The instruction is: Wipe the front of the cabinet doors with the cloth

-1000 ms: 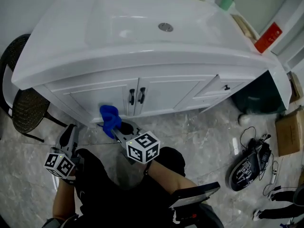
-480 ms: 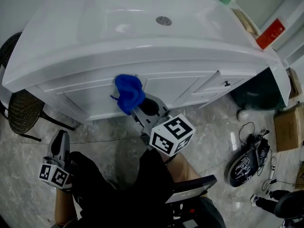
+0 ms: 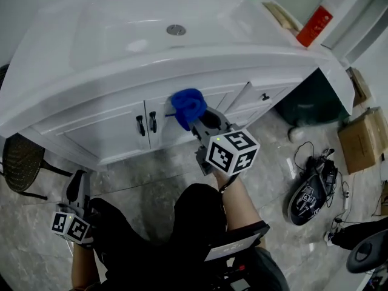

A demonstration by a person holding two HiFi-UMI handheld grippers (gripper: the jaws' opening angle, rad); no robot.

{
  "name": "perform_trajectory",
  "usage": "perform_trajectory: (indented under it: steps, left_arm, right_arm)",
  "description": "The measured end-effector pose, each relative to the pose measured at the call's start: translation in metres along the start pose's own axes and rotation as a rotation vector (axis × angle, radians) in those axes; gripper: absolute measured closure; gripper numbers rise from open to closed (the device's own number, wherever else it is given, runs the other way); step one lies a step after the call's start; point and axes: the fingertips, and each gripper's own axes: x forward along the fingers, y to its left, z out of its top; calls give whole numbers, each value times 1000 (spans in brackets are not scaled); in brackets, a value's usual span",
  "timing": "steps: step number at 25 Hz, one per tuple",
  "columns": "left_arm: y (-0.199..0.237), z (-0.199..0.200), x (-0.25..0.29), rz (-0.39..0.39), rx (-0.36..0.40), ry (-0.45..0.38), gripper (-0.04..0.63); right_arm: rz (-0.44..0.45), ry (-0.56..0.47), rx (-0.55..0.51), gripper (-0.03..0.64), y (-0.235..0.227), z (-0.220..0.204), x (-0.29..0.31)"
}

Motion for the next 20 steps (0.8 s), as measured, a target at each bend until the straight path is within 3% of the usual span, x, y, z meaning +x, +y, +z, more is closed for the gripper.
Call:
perform_trajectory:
  steps: [7, 14, 17, 20]
  left_arm:
    - [-31, -7, 26, -70, 3, 11, 532]
    - [-35, -14, 17, -35, 3, 22, 532]
    - [-35, -9, 15, -23, 19, 14, 532]
    - [-34, -5, 11, -6, 35, 11, 532]
  right_arm:
    - [-221, -9, 34, 565, -109, 0, -47]
    - [-347, -96, 92, 565, -164, 11, -85]
    - [-334, -131, 112, 565, -158, 15, -93]
    - [-195, -159, 123, 565, -112, 16, -86]
